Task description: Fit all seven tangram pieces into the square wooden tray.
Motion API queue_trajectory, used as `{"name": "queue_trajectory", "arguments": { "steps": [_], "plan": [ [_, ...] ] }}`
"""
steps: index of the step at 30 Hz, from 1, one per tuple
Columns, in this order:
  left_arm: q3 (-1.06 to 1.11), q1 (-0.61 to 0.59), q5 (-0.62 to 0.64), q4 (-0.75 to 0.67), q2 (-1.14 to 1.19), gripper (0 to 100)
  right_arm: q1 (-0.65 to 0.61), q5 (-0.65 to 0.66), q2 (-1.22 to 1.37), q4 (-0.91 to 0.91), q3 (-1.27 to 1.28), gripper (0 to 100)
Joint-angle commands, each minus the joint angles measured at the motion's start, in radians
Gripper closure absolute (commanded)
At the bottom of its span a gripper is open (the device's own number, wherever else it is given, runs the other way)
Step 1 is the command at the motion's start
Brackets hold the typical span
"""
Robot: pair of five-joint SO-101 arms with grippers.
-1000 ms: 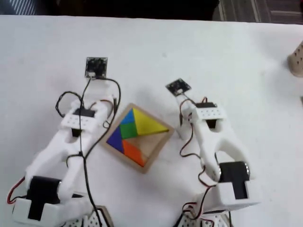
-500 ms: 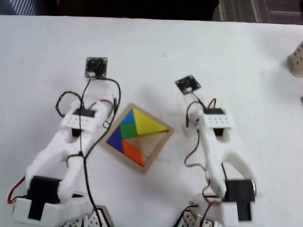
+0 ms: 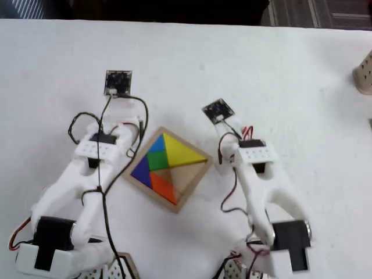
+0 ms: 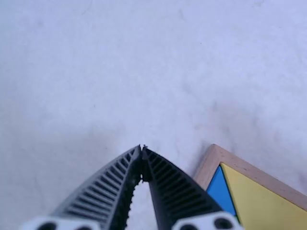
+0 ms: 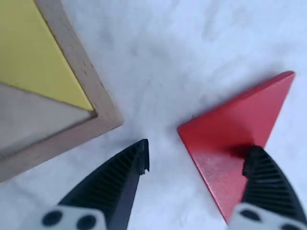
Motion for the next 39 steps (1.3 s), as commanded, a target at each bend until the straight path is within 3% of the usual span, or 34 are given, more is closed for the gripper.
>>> {"name": "queue_trajectory", "arguments": {
  "steps": [1,7,22,30,39],
  "plan": [
    [-0.063,-0.001,-0.011,-0.025,-0.002,98,0.008,0.000,0.082,0.081,-0.147,68.7],
    [-0.063,-0.001,-0.011,-0.025,-0.002,98,0.028,0.000,0.193,0.182,-0.272,68.7],
    [-0.063,-0.001,-0.011,-0.025,-0.002,98,0.137,-0.008,0.202,0.162,-0.293,68.7],
    [-0.063,-0.001,-0.011,-0.021,-0.002,98,0.136,-0.008,0.203,0.160,-0.293,82.4],
    [-0.063,-0.001,-0.011,-0.021,-0.002,98,0.081,-0.009,0.200,0.131,-0.295,67.7]
  ]
}}
